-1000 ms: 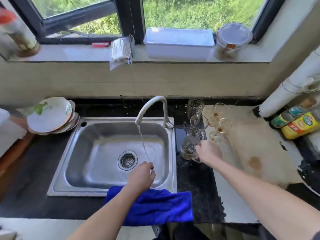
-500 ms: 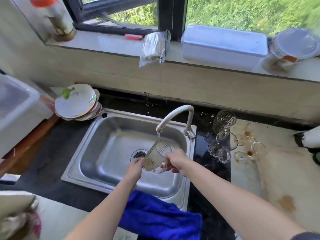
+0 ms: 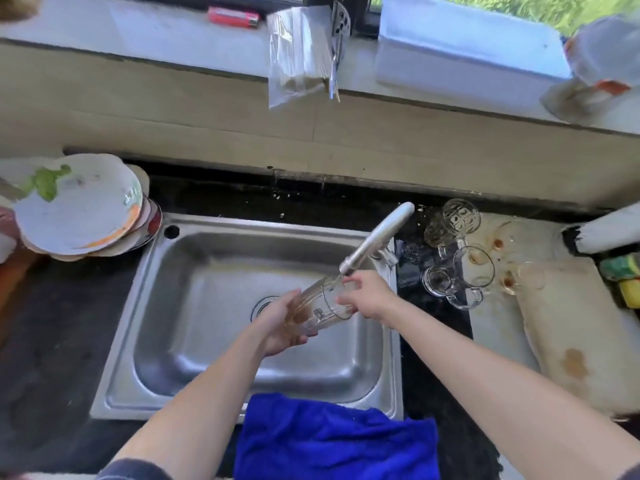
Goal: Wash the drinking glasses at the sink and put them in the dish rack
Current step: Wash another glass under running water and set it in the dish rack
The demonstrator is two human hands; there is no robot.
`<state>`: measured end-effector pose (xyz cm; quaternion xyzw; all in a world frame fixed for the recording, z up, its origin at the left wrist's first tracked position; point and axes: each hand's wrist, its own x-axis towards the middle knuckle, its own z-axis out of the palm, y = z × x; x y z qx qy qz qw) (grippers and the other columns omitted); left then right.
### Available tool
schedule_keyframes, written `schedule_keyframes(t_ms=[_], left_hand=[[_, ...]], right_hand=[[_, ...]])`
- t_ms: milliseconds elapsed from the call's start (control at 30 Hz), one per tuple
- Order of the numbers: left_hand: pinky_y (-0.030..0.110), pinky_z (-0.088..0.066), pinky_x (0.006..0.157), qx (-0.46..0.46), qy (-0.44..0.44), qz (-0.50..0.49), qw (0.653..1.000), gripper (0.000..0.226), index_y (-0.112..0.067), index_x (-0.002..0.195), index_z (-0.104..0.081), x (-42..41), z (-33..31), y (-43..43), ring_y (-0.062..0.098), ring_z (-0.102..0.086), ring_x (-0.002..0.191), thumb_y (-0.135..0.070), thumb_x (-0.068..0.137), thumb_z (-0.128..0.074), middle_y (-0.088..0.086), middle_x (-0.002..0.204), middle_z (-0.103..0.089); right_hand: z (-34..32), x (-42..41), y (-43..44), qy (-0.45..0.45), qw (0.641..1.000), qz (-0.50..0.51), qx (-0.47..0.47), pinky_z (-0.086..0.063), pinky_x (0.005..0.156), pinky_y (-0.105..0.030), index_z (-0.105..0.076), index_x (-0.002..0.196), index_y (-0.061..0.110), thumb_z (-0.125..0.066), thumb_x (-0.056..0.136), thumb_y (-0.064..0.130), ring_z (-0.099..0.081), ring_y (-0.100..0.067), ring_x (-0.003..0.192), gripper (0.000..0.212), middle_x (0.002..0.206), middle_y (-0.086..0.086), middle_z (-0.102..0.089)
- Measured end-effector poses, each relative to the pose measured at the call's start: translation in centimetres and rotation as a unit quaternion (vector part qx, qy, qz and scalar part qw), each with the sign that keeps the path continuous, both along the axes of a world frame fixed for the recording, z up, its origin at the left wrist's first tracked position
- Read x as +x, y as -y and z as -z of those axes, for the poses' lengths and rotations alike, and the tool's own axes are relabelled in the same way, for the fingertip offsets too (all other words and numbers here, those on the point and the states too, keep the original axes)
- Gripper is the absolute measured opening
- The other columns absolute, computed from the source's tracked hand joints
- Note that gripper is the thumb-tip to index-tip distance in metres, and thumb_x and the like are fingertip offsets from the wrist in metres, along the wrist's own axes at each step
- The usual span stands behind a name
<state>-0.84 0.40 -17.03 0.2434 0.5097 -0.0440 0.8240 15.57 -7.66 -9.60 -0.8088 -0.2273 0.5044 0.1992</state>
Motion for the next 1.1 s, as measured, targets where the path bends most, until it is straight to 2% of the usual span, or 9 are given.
schedule_keyframes(t_ms=[100,233,367,467,600,700,800,967,1100], left_hand=[[0.028,-0.046,0.052,-0.005,0.018,-0.023,1.0,0.028,-0.015,0.092,-0.063,0.1,-0.3,-0.9,0.025,-0.059,0.061,-0.036,0.097,-0.045,0.008,0.082,-0.061],[0.025,-0.043,0.049,0.023,0.039,-0.096,0.994,0.021,-0.019,0.093,-0.065,-0.6,-0.1,-1.8,0.019,-0.054,0.063,-0.033,0.091,-0.05,0.005,0.086,-0.064],[0.022,-0.031,0.046,0.043,0.017,-0.083,0.995,0.025,-0.022,0.084,-0.058,-0.8,-0.7,-1.9,0.018,-0.046,0.054,-0.039,0.093,-0.042,0.003,0.074,-0.061],[0.021,-0.035,0.047,0.044,0.022,-0.095,0.994,0.038,-0.021,0.077,-0.06,-0.6,-1.2,-1.8,0.019,-0.046,0.055,-0.042,0.097,-0.036,0.003,0.071,-0.059],[0.027,-0.038,0.056,0.045,0.063,-0.168,0.983,0.029,-0.022,0.098,-0.059,-0.1,-1.3,-1.6,0.021,-0.057,0.066,-0.044,0.096,-0.04,0.006,0.087,-0.064],[0.023,-0.04,0.048,0.062,0.051,-0.116,0.99,0.025,-0.018,0.103,-0.057,-0.2,-1.2,-1.3,0.019,-0.057,0.055,-0.037,0.097,-0.042,0.007,0.083,-0.061],[0.023,-0.04,0.043,0.044,0.038,-0.072,0.996,0.027,-0.018,0.089,-0.062,0.0,-1.8,-1.0,0.018,-0.055,0.05,-0.037,0.097,-0.044,0.003,0.07,-0.062],[0.024,-0.038,0.049,0.03,0.066,-0.138,0.988,0.021,-0.02,0.094,-0.06,0.4,-2.0,-1.2,0.02,-0.055,0.064,-0.037,0.092,-0.047,0.006,0.089,-0.063],[0.017,-0.031,0.038,0.051,0.042,-0.1,0.993,0.033,-0.017,0.097,-0.061,0.1,-2.4,-1.1,0.021,-0.054,0.051,-0.044,0.096,-0.041,0.006,0.079,-0.063]], right_hand=[[0.0,-0.1,-0.5,0.029,0.999,-0.008,0.041,-0.046,0.05,-0.027,-0.07,0.076,0.011,-0.07,0.087,0.017,-0.058,-0.017,0.062,0.013,0.077,-0.01,-0.067],[-0.2,-1.0,-0.3,-0.043,0.998,0.047,0.023,-0.047,0.045,-0.021,-0.064,0.094,-0.013,-0.06,0.09,0.002,-0.06,-0.015,0.053,0.016,0.074,-0.017,-0.066],[-0.9,-0.7,-1.6,-0.049,0.999,-0.006,0.013,-0.046,0.045,-0.022,-0.061,0.09,0.001,-0.06,0.092,0.011,-0.065,-0.016,0.055,0.011,0.081,-0.017,-0.071],[-1.4,-0.3,-2.5,-0.064,0.998,0.002,0.03,-0.043,0.045,-0.02,-0.058,0.095,0.001,-0.058,0.093,0.007,-0.061,-0.016,0.053,0.007,0.078,-0.018,-0.068],[-1.5,-0.8,-1.9,-0.102,0.995,0.008,-0.003,-0.043,0.04,-0.016,-0.061,0.089,-0.001,-0.051,0.095,0.006,-0.06,-0.01,0.046,0.013,0.069,-0.012,-0.068],[-1.6,-0.4,-1.4,-0.095,0.995,-0.032,-0.019,-0.04,0.041,-0.018,-0.06,0.088,0.005,-0.056,0.093,0.011,-0.062,-0.012,0.05,0.009,0.072,-0.01,-0.07],[-1.3,0.6,-1.7,-0.022,0.998,-0.053,0.027,-0.04,0.042,-0.022,-0.061,0.085,0.012,-0.071,0.085,0.018,-0.064,-0.014,0.055,0.011,0.076,-0.006,-0.07],[-1.9,0.5,-1.7,-0.037,0.998,-0.023,0.036,-0.04,0.044,-0.021,-0.065,0.081,-0.001,-0.067,0.087,0.01,-0.058,-0.013,0.05,0.013,0.069,-0.014,-0.068],[-1.9,0.4,-1.4,-0.001,0.998,-0.064,0.021,-0.049,0.055,-0.027,-0.067,0.082,0.007,-0.071,0.083,0.034,-0.064,-0.013,0.056,0.028,0.069,-0.003,-0.071]])
